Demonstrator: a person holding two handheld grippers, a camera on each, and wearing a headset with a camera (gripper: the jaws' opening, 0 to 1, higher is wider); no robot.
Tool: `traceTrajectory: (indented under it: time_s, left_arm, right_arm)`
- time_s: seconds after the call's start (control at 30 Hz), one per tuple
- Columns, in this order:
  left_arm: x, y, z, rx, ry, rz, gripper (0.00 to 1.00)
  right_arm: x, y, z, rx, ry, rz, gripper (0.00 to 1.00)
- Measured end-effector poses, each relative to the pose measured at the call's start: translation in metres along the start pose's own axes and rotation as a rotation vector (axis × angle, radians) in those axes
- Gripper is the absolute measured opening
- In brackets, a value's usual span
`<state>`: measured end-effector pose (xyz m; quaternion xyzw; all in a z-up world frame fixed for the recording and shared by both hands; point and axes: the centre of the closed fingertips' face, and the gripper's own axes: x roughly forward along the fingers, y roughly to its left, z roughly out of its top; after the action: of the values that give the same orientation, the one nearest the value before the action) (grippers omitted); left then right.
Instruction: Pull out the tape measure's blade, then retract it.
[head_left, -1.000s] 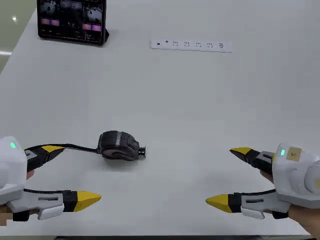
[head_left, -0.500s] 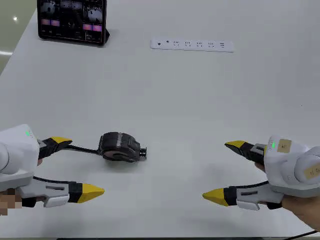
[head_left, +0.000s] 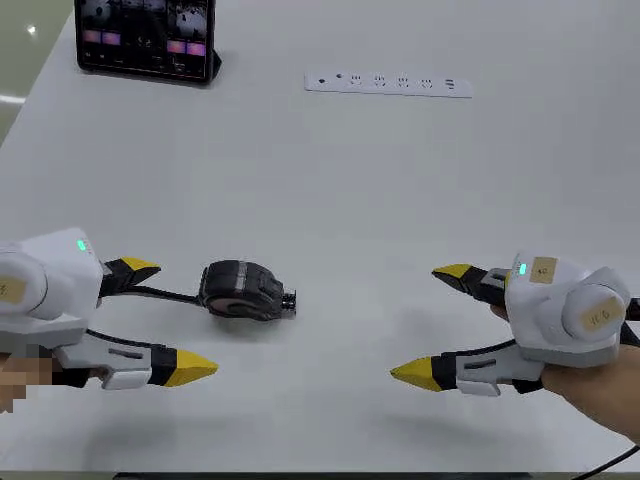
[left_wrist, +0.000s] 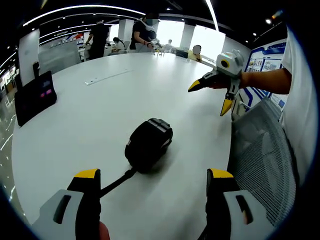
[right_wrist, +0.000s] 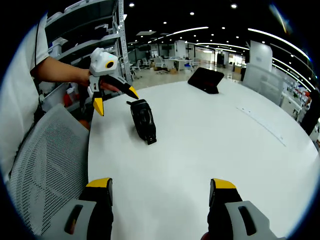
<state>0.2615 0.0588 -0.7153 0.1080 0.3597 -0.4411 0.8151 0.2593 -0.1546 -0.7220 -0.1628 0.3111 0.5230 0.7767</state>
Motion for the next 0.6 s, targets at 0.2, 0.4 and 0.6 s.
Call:
traceTrajectory:
  time_s: [0.2,0.4,0.6]
  left_arm:
    - [0.006,0.003,0.003,0.034,0.025,-0.024,0.83]
    - [0.012,0.007,0.005,0.071,0.052,-0.04,0.82]
    - [0.019,0.011,0.005,0.116,0.086,-0.057,0.8]
  right_arm:
    - [0.011,-0.001,0.003,-0.018,0.004,0.025,0.77]
    - [0.02,-0.004,0.008,-0.034,0.005,0.04,0.77]
    - [0.029,-0.005,0.01,-0.053,0.014,0.062,0.76]
